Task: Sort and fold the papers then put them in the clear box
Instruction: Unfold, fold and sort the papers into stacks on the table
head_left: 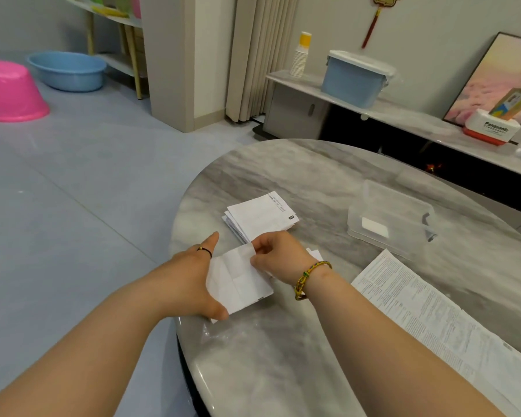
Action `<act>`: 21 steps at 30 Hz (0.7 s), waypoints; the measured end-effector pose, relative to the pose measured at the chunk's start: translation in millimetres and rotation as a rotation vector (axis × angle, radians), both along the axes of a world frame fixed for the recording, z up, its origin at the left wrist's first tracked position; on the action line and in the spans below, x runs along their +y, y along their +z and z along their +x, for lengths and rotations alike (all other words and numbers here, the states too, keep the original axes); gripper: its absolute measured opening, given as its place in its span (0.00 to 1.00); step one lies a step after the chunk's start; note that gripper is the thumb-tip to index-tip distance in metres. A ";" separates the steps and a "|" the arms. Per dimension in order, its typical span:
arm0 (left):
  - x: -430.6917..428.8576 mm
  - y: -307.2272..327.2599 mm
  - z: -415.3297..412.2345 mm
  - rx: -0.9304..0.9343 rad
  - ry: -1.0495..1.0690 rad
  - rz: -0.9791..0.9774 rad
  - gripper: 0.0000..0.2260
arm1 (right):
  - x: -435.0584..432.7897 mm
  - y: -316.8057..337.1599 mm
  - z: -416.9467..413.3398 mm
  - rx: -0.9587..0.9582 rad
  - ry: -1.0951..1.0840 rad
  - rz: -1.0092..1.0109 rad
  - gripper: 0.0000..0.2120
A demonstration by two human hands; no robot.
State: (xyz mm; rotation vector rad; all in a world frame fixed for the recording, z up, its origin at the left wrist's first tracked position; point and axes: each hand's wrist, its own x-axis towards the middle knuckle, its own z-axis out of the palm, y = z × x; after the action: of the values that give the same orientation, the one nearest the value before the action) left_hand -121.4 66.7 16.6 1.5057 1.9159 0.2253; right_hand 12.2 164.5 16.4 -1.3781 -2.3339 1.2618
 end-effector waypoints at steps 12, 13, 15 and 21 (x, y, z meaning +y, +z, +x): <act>6.7 -13.9 25.0 0.247 -0.068 -0.020 0.53 | -4.3 -22.7 0.7 -0.051 -0.067 0.145 0.10; 7.3 -14.7 25.8 0.252 -0.068 -0.021 0.52 | -5.2 -23.6 1.0 -0.048 -0.070 0.150 0.11; 7.7 -15.7 26.3 0.257 -0.067 -0.023 0.52 | -5.9 -25.5 1.0 -0.041 -0.078 0.151 0.11; 8.7 -16.0 25.7 0.251 -0.068 -0.026 0.51 | -5.2 -26.7 0.7 0.001 -0.113 0.121 0.10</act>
State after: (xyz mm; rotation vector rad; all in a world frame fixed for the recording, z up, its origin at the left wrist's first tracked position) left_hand -95.7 75.4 0.6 1.6422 2.0474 -0.0210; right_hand 12.9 159.2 -10.3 -1.4463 -2.2557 1.0713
